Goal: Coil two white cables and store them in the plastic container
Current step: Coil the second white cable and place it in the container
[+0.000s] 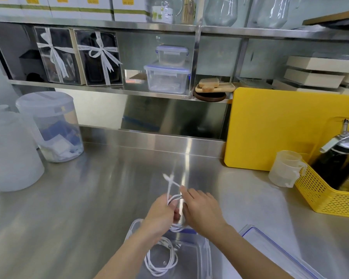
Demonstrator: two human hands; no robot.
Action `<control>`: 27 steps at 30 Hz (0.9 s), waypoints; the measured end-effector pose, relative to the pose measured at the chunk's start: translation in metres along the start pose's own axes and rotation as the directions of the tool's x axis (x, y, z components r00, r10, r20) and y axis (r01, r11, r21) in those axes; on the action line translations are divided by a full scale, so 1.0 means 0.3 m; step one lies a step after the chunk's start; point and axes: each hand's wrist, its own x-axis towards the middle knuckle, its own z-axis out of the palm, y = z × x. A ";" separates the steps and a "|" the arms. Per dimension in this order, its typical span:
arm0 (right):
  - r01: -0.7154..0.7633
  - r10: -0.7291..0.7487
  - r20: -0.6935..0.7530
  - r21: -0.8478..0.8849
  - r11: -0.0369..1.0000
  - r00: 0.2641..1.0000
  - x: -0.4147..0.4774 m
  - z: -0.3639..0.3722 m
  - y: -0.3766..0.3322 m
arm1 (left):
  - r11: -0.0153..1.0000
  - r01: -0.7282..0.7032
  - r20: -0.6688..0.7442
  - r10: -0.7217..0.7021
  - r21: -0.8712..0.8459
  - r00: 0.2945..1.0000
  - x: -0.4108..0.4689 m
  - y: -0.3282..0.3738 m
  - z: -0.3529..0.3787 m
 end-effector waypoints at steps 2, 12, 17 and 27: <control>-0.076 0.062 0.141 0.098 0.992 0.988 0.009 0.008 0.002 | 0.926 -0.120 -0.032 0.140 0.358 0.990 0.005 -0.019 0.011; -0.193 0.102 0.207 0.485 0.853 0.973 0.007 0.024 0.049 | 0.988 -0.081 0.083 0.070 0.134 0.994 0.024 -0.042 0.004; 0.293 -0.269 -0.195 0.106 0.950 0.943 0.007 0.013 0.058 | 0.993 -0.102 0.272 0.116 -0.065 0.955 0.038 -0.032 -0.019; 0.260 -0.102 -0.335 0.470 0.843 0.937 -0.009 0.028 0.056 | 0.841 0.284 0.470 -0.040 -0.461 0.882 0.051 -0.032 -0.067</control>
